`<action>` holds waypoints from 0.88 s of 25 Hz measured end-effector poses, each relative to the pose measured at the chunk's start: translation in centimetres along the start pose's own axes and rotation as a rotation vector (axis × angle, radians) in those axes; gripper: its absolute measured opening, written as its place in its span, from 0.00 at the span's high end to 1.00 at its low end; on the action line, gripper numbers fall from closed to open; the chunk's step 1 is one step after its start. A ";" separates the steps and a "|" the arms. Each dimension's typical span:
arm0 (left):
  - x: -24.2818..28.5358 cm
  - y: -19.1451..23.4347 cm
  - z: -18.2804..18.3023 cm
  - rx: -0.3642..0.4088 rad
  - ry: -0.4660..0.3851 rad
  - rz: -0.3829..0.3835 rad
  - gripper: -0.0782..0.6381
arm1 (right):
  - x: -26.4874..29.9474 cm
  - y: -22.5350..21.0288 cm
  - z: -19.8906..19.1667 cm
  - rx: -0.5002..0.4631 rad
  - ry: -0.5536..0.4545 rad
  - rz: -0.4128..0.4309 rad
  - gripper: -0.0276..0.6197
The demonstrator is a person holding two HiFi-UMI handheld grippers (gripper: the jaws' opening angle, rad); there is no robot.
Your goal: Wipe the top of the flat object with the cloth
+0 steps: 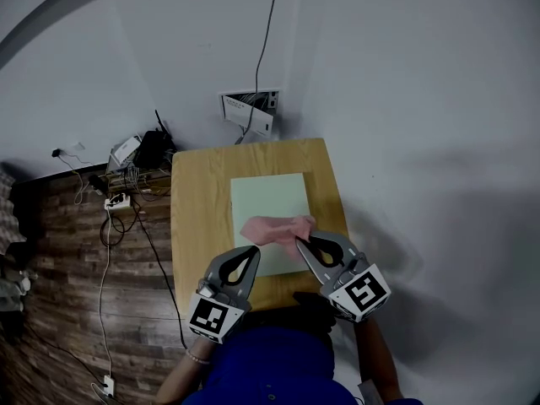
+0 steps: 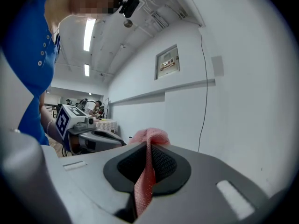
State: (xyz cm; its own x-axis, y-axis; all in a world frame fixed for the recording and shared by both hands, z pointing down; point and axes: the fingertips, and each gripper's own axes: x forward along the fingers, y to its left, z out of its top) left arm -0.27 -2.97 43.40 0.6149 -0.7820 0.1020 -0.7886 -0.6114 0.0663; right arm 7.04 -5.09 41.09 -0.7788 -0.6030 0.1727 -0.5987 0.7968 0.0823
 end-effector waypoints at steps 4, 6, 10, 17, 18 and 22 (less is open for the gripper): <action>-0.3 0.2 2.7 0.002 -0.047 0.019 0.89 | -0.4 0.0 3.4 -0.017 -0.080 -0.032 0.94; -0.6 0.4 4.1 0.003 -0.074 0.027 0.89 | -0.5 0.2 4.7 -0.027 -0.112 -0.042 0.94; -1.1 0.4 6.8 0.013 -0.130 0.042 0.89 | -0.6 0.4 7.0 -0.017 -0.172 -0.064 0.94; -1.6 0.7 10.1 0.024 -0.205 0.069 0.89 | -1.2 0.1 9.4 0.006 -0.245 -0.124 0.94; -1.6 0.7 10.4 0.028 -0.208 0.073 0.89 | -1.3 0.0 9.6 0.009 -0.251 -0.132 0.94; -1.6 0.8 11.3 0.028 -0.219 0.083 0.89 | -1.3 -0.1 9.8 0.029 -0.272 -0.156 0.94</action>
State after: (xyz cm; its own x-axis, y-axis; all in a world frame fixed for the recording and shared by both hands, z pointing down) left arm -1.74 -3.56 32.07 0.5377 -0.8357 -0.1122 -0.8380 -0.5443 0.0386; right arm 6.26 -4.78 31.25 -0.6960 -0.7098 -0.1086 -0.7172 0.6944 0.0581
